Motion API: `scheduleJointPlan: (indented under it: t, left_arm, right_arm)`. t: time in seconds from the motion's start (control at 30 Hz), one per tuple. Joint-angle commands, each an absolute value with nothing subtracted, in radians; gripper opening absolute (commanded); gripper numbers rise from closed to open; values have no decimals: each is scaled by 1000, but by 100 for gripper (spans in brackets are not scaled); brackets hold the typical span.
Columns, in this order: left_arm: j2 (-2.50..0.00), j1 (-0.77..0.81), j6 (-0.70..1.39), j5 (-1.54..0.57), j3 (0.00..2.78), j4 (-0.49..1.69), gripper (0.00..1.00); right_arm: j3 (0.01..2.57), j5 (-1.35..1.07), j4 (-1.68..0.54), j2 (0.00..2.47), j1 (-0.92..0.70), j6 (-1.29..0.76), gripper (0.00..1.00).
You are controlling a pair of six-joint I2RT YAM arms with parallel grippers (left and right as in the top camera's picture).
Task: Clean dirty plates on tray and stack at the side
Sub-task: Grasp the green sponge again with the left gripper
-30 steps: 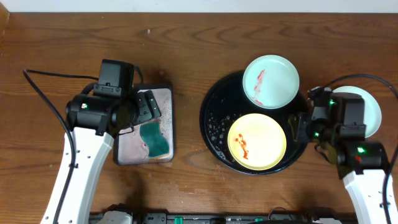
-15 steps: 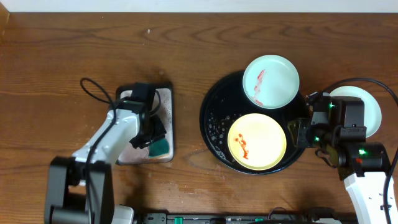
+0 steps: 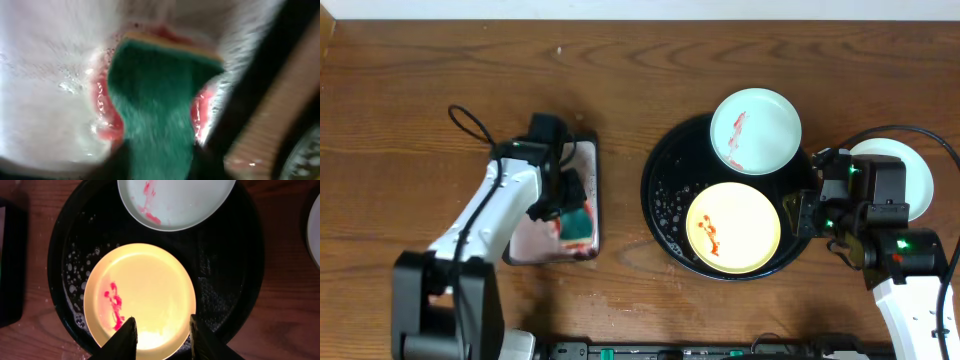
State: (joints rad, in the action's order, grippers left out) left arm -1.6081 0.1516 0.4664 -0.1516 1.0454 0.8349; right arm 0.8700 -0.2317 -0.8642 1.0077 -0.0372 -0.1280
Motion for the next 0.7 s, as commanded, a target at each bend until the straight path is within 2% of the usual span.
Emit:
scheduleJointPlan:
  t: [0.0,0.13,0.33,0.37,0.4,0.43,0.47,0.67]
  left_arm:
    - [-1562,148,441,-146,1060,857,52]
    - [-1578,148,442,-146,999,830,54]
    - [-1597,149,442,-150,848,654,53]
    - [-1597,149,442,-150,834,638,48]
    - [-1597,149,442,-150,826,630,38]
    - [-1597,149,442,-150,825,630,19]
    - [-1597,149,442,-150,825,630,8]
    - [-1586,149,412,-149,898,696,8]
  right_arm:
    - [875,-237,-867,1007,-47,-119,32]
    - [875,-226,-885,1008,-46,-141,32]
    - [860,-124,-900,1048,-43,-224,36]
    - [857,-124,-899,1063,-40,-224,36]
    - [855,-124,-900,1077,-38,-228,35]
    - [854,-124,-904,1103,-33,-241,35]
    - [854,-124,-904,1127,-29,-255,34]
    - [854,-211,-843,1253,7,-216,32]
